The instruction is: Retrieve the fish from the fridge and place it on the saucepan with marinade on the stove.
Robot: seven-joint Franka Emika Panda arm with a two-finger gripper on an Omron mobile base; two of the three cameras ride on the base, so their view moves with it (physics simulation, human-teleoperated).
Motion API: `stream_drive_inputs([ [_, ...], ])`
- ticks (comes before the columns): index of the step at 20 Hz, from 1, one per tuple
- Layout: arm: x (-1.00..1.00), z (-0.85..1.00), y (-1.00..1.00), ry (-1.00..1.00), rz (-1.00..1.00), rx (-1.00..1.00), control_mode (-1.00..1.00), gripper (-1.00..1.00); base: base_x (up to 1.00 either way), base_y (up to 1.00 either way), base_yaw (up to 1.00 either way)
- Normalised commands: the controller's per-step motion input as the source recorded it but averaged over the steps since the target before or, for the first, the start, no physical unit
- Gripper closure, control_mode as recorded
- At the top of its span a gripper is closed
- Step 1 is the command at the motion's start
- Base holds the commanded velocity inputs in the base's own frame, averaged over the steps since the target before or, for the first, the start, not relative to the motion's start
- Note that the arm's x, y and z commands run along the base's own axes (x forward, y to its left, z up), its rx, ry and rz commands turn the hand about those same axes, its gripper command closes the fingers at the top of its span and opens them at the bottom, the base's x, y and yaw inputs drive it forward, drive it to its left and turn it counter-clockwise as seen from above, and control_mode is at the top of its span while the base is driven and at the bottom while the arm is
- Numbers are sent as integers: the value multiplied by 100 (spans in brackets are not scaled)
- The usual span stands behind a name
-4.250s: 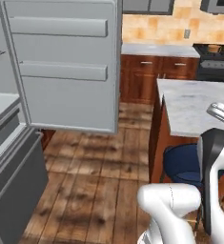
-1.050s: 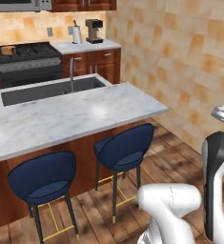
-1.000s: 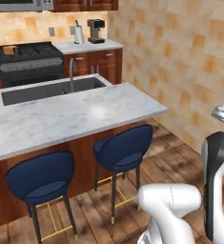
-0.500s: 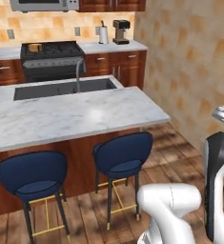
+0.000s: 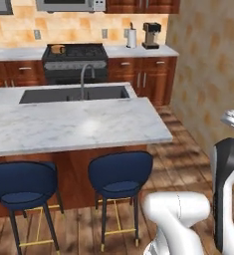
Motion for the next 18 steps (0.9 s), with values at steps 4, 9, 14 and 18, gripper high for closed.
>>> stream_drive_inputs([
  [4, 0, 0, 0, 0, 0, 0, 100, 100, 44, -74, 32],
  [9, 0, 0, 0, 0, 0, 0, 100, 100, 52, -72, 32],
  [14, 0, 0, 0, 0, 0, 0, 100, 100, 50, -74, 31],
  [18, 0, 0, 0, 0, 0, 0, 100, 100, 46, -78, 30],
])
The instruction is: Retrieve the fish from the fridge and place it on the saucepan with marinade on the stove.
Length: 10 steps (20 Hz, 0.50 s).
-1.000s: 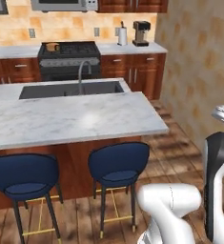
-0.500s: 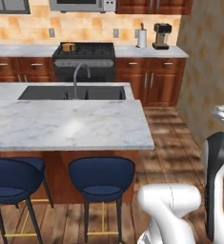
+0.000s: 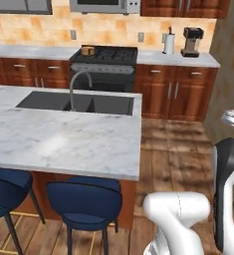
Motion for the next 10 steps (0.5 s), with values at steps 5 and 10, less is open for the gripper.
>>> stream_drive_inputs([
  [5, 0, 0, 0, 0, 0, 0, 100, 100, 45, -79, 29],
  [10, 0, 0, 0, 0, 0, 0, 100, 100, 45, -79, 30],
])
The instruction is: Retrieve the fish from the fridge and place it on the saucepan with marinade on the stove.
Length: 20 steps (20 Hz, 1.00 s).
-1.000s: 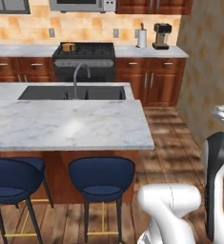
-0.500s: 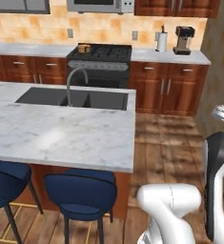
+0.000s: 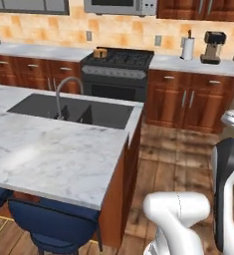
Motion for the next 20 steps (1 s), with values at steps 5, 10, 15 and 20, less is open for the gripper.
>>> stream_drive_inputs([
  [5, 0, 0, 0, 0, 0, 0, 100, 100, 54, -77, 29],
  [10, 0, 0, 0, 0, 0, 0, 100, 100, 62, -76, 29],
  [15, 0, 0, 0, 0, 0, 0, 100, 100, 62, -77, 28],
  [20, 0, 0, 0, 0, 0, 0, 100, 100, 59, -80, 28],
])
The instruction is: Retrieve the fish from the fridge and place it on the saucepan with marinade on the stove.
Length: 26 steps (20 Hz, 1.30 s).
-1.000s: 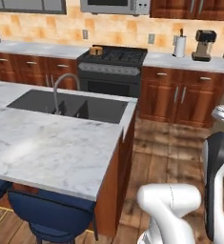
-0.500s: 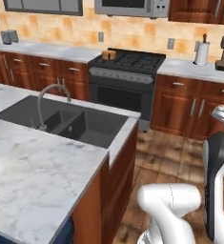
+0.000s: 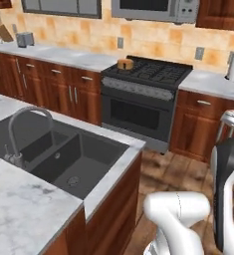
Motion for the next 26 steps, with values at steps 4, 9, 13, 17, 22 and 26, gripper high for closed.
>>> stream_drive_inputs([
  [4, 0, 0, 0, 0, 0, 0, 100, 100, 65, -79, 27],
  [9, 0, 0, 0, 0, 0, 0, 100, 100, 68, -76, 27],
  [13, 0, 0, 0, 0, 0, 0, 100, 100, 72, -75, 26],
  [17, 0, 0, 0, 0, 0, 0, 100, 100, 70, -76, 27],
  [22, 0, 0, 0, 0, 0, 0, 100, 100, 68, -74, 27],
  [26, 0, 0, 0, 0, 0, 0, 100, 100, 80, -52, 23],
])
